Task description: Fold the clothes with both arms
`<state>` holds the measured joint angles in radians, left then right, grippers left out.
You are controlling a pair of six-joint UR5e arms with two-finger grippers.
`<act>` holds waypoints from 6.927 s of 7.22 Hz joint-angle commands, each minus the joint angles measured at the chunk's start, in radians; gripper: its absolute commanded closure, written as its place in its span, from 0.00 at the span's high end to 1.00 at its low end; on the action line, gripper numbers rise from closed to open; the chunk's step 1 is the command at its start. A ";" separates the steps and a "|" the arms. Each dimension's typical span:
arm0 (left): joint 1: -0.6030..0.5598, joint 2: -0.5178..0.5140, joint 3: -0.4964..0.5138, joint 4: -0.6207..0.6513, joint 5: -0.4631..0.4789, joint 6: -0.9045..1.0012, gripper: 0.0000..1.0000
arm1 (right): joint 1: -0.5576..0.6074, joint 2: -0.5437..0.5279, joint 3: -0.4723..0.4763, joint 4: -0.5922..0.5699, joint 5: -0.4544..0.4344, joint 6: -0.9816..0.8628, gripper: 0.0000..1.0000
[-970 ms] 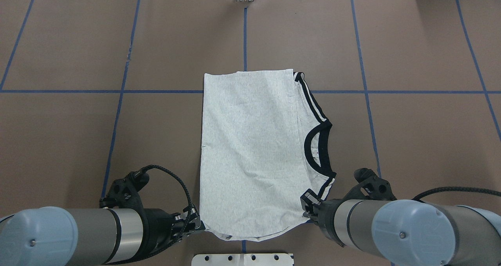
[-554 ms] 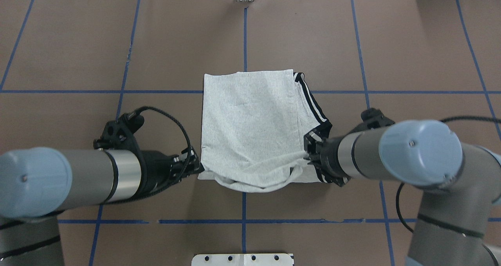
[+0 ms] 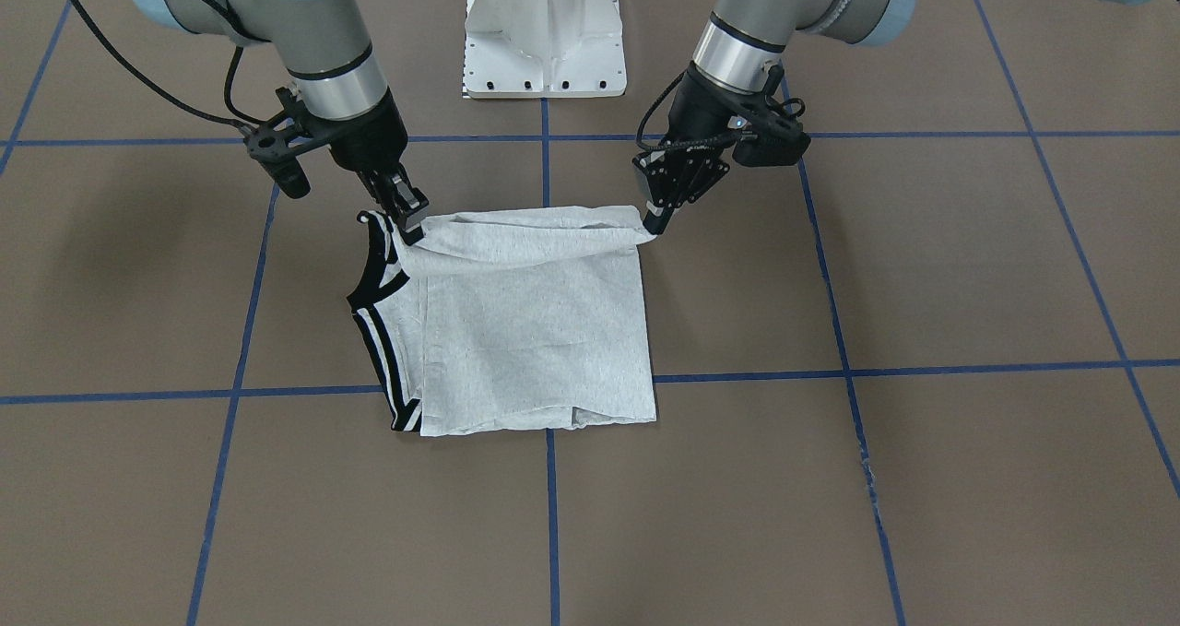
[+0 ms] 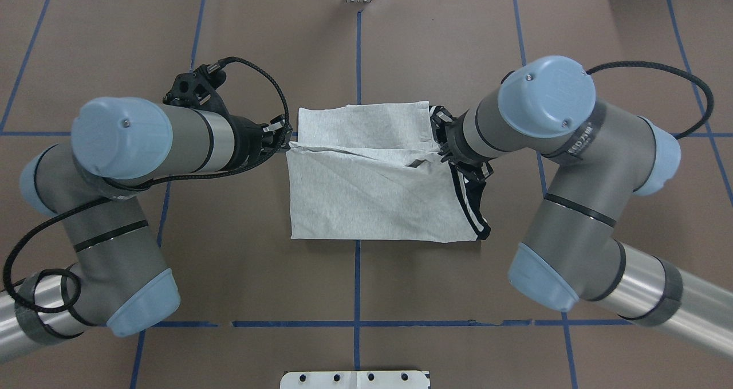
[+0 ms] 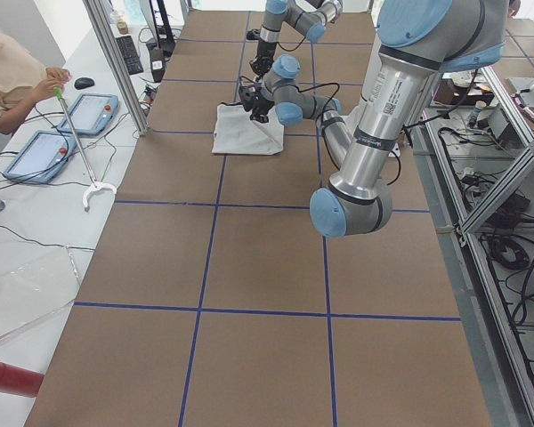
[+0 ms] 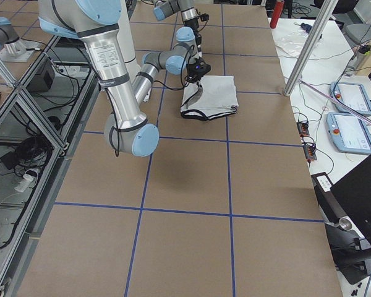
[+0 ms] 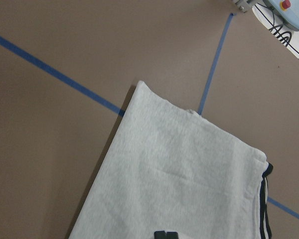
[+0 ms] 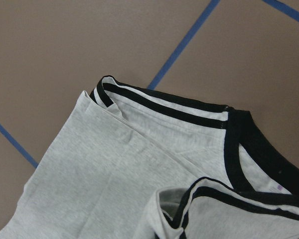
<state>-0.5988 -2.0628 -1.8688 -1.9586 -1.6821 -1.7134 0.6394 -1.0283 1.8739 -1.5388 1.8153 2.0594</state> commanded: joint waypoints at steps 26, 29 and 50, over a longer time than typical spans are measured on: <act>-0.958 0.300 0.461 0.072 -0.607 1.803 1.00 | 0.890 -0.337 -0.501 -0.069 0.496 -2.085 1.00; -0.957 0.280 0.477 0.113 -0.610 1.669 1.00 | 0.885 -0.348 -0.440 -0.069 0.496 -2.079 1.00; -0.961 0.495 0.152 0.228 -0.705 1.664 1.00 | 0.868 -0.489 -0.286 -0.069 0.526 -2.082 1.00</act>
<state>-1.5594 -1.5711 -1.7124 -1.7291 -2.3838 -0.0483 1.5079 -1.5174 1.5865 -1.6076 2.3390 -0.0219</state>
